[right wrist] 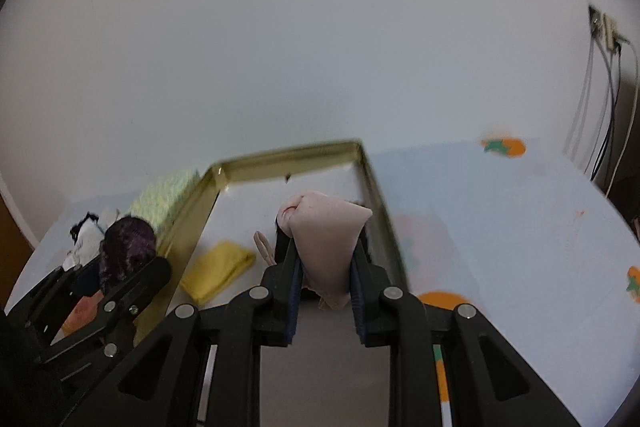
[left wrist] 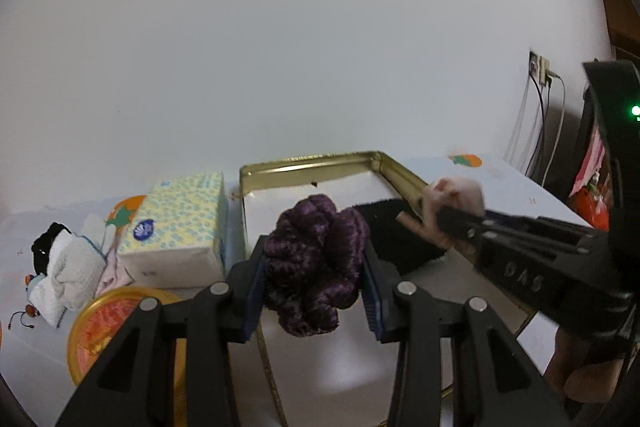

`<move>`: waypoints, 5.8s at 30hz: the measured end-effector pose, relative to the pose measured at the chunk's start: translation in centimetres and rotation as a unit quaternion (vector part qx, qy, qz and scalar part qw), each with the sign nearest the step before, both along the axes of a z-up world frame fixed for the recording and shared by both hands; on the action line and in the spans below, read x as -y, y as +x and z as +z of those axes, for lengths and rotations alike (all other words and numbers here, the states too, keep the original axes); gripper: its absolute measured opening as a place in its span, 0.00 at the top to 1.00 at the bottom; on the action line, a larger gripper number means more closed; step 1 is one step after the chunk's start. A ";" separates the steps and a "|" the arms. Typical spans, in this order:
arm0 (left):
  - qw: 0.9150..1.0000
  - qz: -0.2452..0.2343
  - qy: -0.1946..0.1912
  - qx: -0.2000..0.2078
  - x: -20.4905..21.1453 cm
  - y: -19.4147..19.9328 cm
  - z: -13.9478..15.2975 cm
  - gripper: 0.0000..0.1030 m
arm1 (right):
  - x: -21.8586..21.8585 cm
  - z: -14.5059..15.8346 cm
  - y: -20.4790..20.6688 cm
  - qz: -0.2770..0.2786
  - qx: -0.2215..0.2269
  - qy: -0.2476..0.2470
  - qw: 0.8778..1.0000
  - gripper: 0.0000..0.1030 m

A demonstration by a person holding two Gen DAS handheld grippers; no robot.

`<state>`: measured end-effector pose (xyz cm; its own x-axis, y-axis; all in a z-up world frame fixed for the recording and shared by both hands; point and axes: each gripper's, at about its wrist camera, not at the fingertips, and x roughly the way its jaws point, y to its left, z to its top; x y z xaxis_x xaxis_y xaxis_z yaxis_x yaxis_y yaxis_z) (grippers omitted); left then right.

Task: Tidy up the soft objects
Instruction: 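Carry the scrunchie into the tray and open the left tool while the right tool carries the pink cloth, then lower the pink cloth into the tray and open the right tool, then move both tools from the tray to the white cloths beside the tissue box, then grasp the white knit glove with the blue band with the right tool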

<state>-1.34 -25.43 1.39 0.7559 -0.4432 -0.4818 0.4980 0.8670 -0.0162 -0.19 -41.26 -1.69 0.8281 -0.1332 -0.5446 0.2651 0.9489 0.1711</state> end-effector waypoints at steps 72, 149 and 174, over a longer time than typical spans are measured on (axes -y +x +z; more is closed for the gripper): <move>0.988 0.106 0.019 0.113 -3.7 -1.5 1.0 0.00 | -1.8 3.0 -4.8 -0.106 0.210 -0.067 0.970 0.17; 0.934 0.353 0.040 0.029 -33.7 8.6 -0.4 0.00 | -27.3 -1.0 13.2 0.102 0.031 -0.027 0.994 0.60; 0.946 0.322 0.027 0.006 -33.5 7.9 0.2 0.00 | -28.1 -2.9 18.0 0.112 -0.061 -0.040 0.991 0.73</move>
